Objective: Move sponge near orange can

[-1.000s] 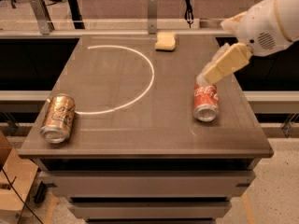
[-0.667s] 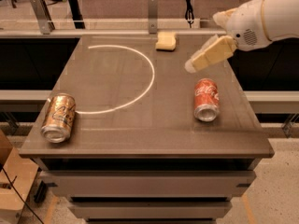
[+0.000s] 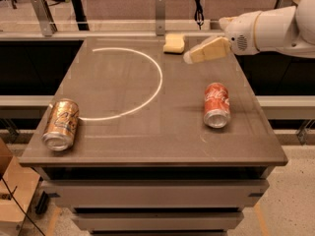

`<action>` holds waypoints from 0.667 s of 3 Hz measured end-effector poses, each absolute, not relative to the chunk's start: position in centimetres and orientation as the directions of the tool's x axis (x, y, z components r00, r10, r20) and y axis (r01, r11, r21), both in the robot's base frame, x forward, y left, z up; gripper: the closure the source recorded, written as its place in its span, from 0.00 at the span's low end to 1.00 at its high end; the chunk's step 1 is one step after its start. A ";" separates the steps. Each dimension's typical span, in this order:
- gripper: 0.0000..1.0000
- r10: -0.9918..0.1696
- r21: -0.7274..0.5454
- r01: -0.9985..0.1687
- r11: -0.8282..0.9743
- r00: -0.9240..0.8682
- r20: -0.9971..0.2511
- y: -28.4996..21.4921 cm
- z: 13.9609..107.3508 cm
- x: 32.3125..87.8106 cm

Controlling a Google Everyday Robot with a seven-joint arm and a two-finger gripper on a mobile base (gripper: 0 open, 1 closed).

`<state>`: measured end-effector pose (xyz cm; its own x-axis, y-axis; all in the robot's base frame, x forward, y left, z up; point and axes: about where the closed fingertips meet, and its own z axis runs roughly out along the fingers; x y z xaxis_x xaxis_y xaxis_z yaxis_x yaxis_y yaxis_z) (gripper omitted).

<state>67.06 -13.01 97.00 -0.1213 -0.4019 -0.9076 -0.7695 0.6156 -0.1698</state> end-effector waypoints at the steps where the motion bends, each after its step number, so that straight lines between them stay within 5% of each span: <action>1: 0.00 -0.397 -0.172 -0.762 0.624 -0.119 -0.910 -13.1 97.0 67.5; 2: 0.00 -0.404 -0.161 -0.756 0.635 -0.147 -0.903 -13.0 96.7 67.3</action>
Offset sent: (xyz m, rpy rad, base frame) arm 0.0005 -0.0046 -0.0071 -0.0227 0.0488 -0.0592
